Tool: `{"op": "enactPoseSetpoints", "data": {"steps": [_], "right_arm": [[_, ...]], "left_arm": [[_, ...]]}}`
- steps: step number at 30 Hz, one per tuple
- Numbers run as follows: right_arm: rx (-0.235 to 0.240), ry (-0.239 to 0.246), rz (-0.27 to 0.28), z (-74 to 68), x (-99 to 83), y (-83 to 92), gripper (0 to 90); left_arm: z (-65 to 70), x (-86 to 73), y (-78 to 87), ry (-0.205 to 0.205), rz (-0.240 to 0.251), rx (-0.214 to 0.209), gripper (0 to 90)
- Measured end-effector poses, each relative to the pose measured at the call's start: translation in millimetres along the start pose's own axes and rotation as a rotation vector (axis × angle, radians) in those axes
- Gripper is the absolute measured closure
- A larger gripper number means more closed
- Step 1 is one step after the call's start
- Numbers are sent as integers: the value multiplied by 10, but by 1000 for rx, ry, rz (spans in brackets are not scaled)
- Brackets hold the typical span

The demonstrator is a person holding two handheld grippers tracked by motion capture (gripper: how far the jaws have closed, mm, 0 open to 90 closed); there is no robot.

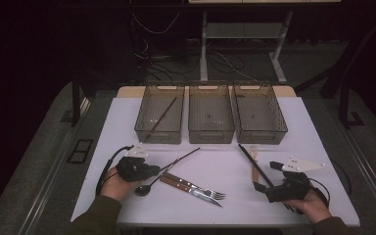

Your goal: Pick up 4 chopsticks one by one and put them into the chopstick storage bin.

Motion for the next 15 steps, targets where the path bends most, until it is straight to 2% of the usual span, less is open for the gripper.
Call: {"op": "enactPoseSetpoints", "data": {"steps": [6,15], "right_arm": [[2,3,6,21,7,-13,10],[7,0,5,103,34,-71,10]], "left_arm": [[7,12,49,9,-5,5,845],[23,40,117,24,19,0,844]]}}
Point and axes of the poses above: each handheld gripper's, and its own axes: y roughly backward along the jaws, x roughly out of its top, z roughly to its right, the point moved 6 cm from there along -y, roughly forward along the jaws, and after that the axes turned 9 degrees about -z, right-handed, at the moved point
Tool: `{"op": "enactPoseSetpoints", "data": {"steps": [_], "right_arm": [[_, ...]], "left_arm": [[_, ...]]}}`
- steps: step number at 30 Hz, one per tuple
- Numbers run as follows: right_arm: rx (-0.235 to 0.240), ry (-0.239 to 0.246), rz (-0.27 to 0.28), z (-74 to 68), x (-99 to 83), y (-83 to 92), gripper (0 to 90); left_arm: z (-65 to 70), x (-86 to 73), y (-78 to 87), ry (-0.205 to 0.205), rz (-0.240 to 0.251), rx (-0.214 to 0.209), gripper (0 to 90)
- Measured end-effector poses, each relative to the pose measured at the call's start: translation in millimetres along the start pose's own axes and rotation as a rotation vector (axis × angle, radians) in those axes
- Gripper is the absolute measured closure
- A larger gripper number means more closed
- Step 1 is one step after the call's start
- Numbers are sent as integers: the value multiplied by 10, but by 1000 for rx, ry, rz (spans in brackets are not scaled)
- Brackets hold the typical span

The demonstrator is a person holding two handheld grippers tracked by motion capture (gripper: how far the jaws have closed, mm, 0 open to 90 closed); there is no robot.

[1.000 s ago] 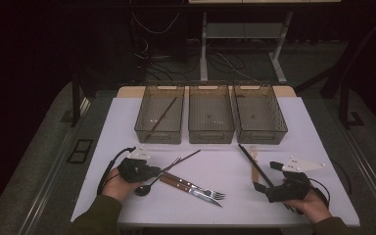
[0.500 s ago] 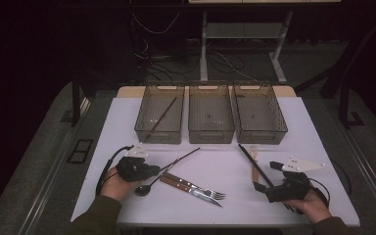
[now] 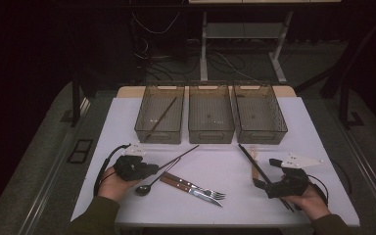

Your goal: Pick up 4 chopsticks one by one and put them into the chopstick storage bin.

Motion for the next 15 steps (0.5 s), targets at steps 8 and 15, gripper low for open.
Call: {"op": "enactPoseSetpoints", "data": {"steps": [8,15], "right_arm": [[8,12,7,6,16,-20,10],[6,13,0,-8,9,-18,10]], "left_arm": [[-13,34,45,-2,14,-4,844],[-26,80,114,-4,39,-7,844]]}}
Point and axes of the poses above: each handheld gripper's, and its own axes: y roughly backward along the jaws, x roughly out of its top, z roughly to its right, the point moved 6 cm from there along -y, roughly forward along the jaws, and after that the axes turned 9 degrees about -z, right-handed, at the moved point
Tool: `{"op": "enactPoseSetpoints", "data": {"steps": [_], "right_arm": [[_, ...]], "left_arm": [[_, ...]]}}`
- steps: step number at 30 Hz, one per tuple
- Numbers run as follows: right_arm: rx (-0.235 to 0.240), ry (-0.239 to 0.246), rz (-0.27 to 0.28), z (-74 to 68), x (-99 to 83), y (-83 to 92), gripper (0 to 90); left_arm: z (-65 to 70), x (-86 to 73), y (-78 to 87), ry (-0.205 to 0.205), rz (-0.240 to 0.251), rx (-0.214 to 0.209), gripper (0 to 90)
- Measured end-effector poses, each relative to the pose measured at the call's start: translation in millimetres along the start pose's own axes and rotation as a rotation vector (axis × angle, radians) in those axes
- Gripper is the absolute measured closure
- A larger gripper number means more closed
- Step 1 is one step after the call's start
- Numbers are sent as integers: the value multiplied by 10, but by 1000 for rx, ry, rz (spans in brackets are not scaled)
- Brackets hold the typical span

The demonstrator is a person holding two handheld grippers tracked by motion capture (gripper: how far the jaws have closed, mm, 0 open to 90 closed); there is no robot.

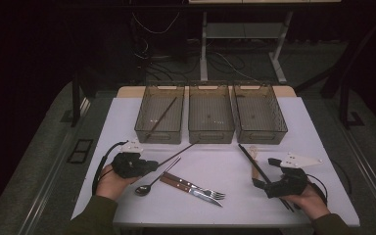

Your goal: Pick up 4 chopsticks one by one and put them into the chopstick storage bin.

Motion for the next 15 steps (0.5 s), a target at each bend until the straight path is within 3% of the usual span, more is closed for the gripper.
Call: {"op": "enactPoseSetpoints", "data": {"steps": [15], "right_arm": [[-3,5,-8,-12,-8,-10,9]], "left_arm": [[-110,210,208,22,99,20,844]]}}
Point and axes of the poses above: each handheld gripper's, and its own axes: y roughly backward along the jaws, x roughly out of its top, z roughly to its right, the point moved 6 cm from there along -y, roughly forward along the jaws, and after that the axes turned 9 degrees about -z, right-handed, at the moved point
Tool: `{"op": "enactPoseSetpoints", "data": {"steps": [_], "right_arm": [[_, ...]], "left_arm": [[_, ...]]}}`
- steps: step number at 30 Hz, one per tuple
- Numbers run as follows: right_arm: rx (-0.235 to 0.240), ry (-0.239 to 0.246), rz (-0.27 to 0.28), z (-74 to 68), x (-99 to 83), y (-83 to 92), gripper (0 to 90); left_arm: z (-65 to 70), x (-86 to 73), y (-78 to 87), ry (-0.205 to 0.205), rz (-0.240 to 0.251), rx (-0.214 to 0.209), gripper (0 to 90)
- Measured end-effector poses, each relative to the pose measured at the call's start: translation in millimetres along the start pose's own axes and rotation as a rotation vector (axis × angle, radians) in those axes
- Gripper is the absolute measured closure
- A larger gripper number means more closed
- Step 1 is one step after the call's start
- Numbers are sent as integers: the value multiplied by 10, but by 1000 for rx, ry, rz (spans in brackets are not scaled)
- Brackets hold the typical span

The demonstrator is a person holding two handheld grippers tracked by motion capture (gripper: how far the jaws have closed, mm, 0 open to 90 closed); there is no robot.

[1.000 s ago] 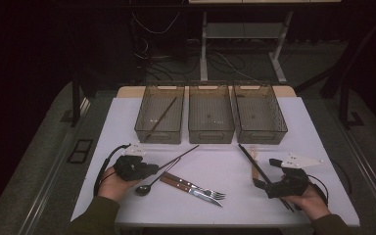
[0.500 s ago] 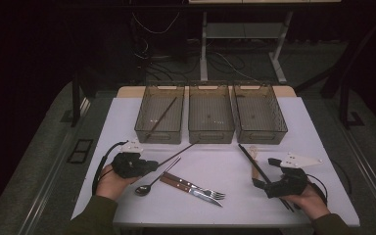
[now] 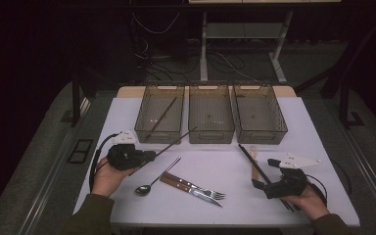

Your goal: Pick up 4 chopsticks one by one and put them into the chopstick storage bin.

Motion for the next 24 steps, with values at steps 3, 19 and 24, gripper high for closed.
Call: {"op": "enactPoseSetpoints", "data": {"steps": [3,19,24], "right_arm": [[-1,-3,1,5,0,0,9],[-3,-7,6,9,2,11,9],[0,-2,9,8,6,7,9]], "left_arm": [[-29,53,3,0,6,5,844],[-194,275,62,16,38,27,844],[-304,357,58,33,41,42,844]]}}
Point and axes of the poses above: each handheld gripper's, and its own axes: y roughly backward along the jaws, x roughly out of its top, z roughly to its right, the point moved 6 cm from there along -y, roughly forward along the jaws, and after that the axes turned 9 degrees about -z, right-handed, at the moved point
